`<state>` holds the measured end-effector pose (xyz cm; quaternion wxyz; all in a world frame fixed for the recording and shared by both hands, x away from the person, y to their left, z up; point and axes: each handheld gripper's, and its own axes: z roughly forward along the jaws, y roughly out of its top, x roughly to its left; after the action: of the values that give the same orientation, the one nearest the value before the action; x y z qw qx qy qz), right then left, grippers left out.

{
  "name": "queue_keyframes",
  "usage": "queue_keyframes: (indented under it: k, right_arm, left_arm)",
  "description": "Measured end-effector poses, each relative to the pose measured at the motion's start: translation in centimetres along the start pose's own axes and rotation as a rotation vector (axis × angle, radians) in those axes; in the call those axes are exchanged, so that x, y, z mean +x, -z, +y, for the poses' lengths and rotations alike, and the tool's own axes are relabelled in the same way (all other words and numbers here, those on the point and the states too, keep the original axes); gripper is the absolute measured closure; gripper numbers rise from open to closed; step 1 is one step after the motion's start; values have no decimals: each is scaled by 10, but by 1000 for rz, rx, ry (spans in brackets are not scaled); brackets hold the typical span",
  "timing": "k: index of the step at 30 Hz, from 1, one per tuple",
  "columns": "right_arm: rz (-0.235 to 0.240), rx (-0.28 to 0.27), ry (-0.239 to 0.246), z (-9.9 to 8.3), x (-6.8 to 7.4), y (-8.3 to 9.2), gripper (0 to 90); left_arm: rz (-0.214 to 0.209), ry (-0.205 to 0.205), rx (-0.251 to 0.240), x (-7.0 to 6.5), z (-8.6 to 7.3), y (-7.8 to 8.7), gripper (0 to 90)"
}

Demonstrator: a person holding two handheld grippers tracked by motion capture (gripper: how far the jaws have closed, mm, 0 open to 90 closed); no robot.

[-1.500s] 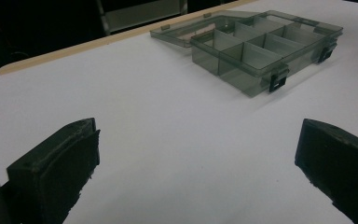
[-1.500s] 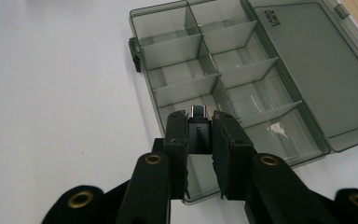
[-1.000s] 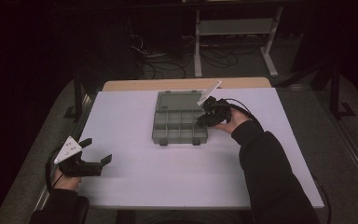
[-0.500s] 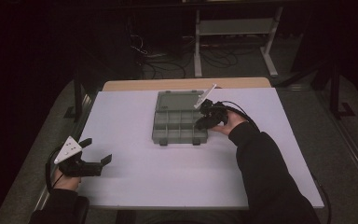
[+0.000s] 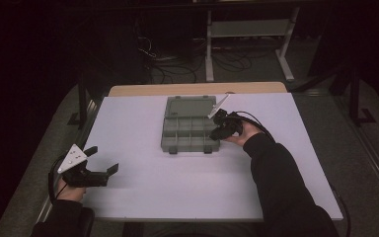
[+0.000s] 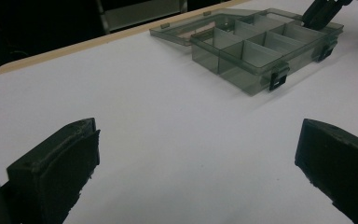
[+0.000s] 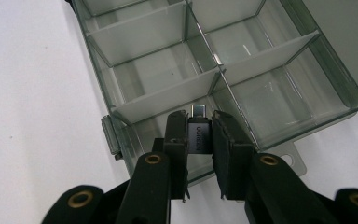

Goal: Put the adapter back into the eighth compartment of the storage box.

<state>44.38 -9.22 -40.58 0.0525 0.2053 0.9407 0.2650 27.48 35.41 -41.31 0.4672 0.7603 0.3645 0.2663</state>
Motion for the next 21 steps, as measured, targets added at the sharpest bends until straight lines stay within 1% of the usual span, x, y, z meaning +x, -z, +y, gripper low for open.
queue_keyframes:
  k: [2, 8, 11, 15, 16, 19, 21]
  right_arm:
    - [-5, 0, 0, 0, 0, 0, 704]
    - [-1, -18, 5, 2, 3, 4, 702]
    - [-5, -25, 5, 1, 3, 7, 672]
    - [-14, -45, -8, 0, 4, 12, 600]
    - [-14, -45, -8, 0, 4, 12, 600]
    - [-29, -79, -18, -2, 6, 21, 515]
    - [-27, -93, -25, -2, 6, 25, 469]
  left_arm:
    - [2, -1, 0, 0, 0, 0, 0]
    - [1, -1, 0, 0, 0, 0, 0]
    - [1, 0, 0, 0, 0, 0, 0]
    - [3, 0, -1, 0, 0, 0, 0]
    - [3, 0, -1, 0, 0, 0, 0]
    - [3, 1, 0, 0, 0, 0, 0]
    - [3, 2, 0, 0, 0, 0, 0]
